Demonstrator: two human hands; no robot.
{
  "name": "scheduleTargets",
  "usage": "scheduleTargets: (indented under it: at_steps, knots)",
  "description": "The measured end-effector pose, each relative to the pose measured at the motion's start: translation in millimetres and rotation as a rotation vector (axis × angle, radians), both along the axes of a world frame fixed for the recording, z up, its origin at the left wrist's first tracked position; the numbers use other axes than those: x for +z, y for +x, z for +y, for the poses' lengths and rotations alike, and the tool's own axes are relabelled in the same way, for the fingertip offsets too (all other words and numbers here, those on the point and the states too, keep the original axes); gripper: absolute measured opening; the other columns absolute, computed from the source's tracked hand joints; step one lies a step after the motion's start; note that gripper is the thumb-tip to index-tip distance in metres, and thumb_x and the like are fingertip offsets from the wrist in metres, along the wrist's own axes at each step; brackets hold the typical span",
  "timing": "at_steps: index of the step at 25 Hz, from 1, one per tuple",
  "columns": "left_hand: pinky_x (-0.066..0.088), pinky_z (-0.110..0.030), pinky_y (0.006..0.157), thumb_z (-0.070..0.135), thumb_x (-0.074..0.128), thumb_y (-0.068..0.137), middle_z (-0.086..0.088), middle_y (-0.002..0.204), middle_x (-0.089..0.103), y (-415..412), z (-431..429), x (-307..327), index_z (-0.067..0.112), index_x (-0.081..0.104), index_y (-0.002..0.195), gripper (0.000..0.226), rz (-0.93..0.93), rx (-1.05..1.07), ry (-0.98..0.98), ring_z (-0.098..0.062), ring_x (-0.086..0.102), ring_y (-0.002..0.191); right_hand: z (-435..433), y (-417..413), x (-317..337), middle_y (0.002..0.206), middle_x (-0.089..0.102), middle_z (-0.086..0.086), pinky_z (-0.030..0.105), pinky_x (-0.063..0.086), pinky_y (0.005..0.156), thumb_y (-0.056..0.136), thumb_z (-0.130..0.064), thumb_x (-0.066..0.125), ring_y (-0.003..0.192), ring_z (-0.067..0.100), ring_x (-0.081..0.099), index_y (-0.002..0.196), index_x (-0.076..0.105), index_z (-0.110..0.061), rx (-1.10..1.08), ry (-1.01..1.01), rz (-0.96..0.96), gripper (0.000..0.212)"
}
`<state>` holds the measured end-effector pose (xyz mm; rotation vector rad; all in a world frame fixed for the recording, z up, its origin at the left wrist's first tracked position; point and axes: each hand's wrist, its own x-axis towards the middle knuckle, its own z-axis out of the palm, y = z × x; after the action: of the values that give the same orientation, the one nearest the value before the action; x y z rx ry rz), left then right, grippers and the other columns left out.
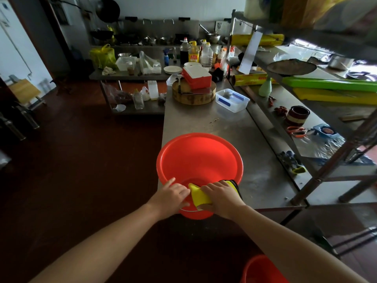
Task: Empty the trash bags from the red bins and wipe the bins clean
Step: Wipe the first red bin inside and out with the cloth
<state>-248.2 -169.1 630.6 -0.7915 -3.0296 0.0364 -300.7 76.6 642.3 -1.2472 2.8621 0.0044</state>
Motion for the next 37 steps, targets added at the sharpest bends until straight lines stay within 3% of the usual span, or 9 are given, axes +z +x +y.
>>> scheduleTargets:
  at_steps: [5, 12, 15, 18, 24, 30, 33, 37]
  knots:
    - [0.019, -0.044, 0.124, 0.039, 0.052, 0.101, 0.007, 0.128, 0.064, 2, 0, -4, 0.021, 0.059, 0.128, 0.033, -0.05, 0.058, 0.175, -0.011, 0.055, 0.125, -4, 5, -4, 0.127, 0.065, -0.007, 0.04, 0.042, 0.102, 0.083, -0.085, 0.039, 0.116, 0.02, 0.061, 0.138, 0.051, -0.027, 0.014, -0.023, -0.001, 0.081]
    - [0.004, -0.043, 0.125, 0.034, 0.047, 0.104, 0.014, 0.145, 0.053, -18, -52, 11, 0.032, 0.055, 0.135, 0.033, -0.077, 0.103, 0.089, -0.011, 0.033, 0.147, 38, -30, 2, 0.122, 0.068, -0.002, 0.04, 0.044, 0.107, 0.084, -0.076, 0.056, 0.115, 0.023, 0.063, 0.136, 0.06, -0.019, 0.156, -0.08, 0.035, 0.078]
    - [0.004, -0.05, 0.124, 0.039, 0.046, 0.103, 0.008, 0.147, 0.052, -19, -41, 16, 0.026, 0.052, 0.137, 0.037, -0.075, 0.059, -0.062, -0.015, 0.032, 0.147, 27, -24, 10, 0.136, 0.06, -0.006, 0.041, 0.036, 0.111, 0.081, -0.081, 0.05, 0.125, 0.021, 0.056, 0.148, 0.042, -0.029, 0.094, 0.005, -0.042, 0.085]
    - [0.008, -0.056, 0.124, 0.048, 0.044, 0.101, 0.003, 0.142, 0.055, -9, -10, 7, 0.021, 0.051, 0.139, 0.047, -0.07, 0.012, -0.108, -0.017, 0.041, 0.141, 5, -8, 5, 0.141, 0.055, -0.007, 0.048, 0.041, 0.105, 0.073, -0.098, 0.023, 0.123, 0.023, 0.057, 0.154, 0.017, -0.044, 0.077, 0.104, -0.031, 0.098]
    - [0.005, -0.05, 0.123, 0.046, 0.052, 0.099, 0.012, 0.131, 0.062, -4, -5, 0, 0.031, 0.056, 0.132, 0.036, -0.108, 0.119, 0.115, -0.011, 0.047, 0.133, -1, -7, 0, 0.131, 0.063, -0.008, 0.043, 0.045, 0.098, 0.082, -0.078, 0.04, 0.115, 0.022, 0.063, 0.145, 0.041, -0.034, 0.082, 0.061, 0.035, 0.077]
    - [-0.003, -0.058, 0.121, 0.04, 0.046, 0.103, 0.012, 0.151, 0.045, -23, -57, 24, 0.034, 0.049, 0.141, 0.038, -0.133, 0.187, -0.065, -0.017, 0.021, 0.151, 34, -31, 5, 0.127, 0.065, -0.007, 0.043, 0.041, 0.107, 0.083, -0.067, 0.057, 0.116, 0.024, 0.06, 0.14, 0.056, -0.031, 0.113, 0.047, 0.073, 0.067]
    - [-0.003, -0.055, 0.123, 0.022, 0.049, 0.096, 0.007, 0.155, 0.04, -17, -33, 21, 0.028, 0.041, 0.148, 0.053, -0.191, 0.087, -0.051, -0.016, 0.022, 0.151, 26, -26, 3, 0.128, 0.063, -0.009, 0.042, 0.037, 0.109, 0.087, -0.074, 0.048, 0.117, 0.024, 0.057, 0.143, 0.05, -0.034, 0.089, 0.085, 0.059, 0.069]
    - [0.0, -0.048, 0.125, 0.041, 0.048, 0.097, 0.006, 0.143, 0.052, -11, 8, 9, 0.024, 0.043, 0.144, 0.05, -0.227, 0.094, 0.078, -0.014, 0.04, 0.139, 6, -14, 5, 0.133, 0.06, -0.01, 0.045, 0.036, 0.108, 0.087, -0.077, 0.042, 0.121, 0.023, 0.055, 0.146, 0.042, -0.035, 0.036, 0.095, 0.024, 0.073]
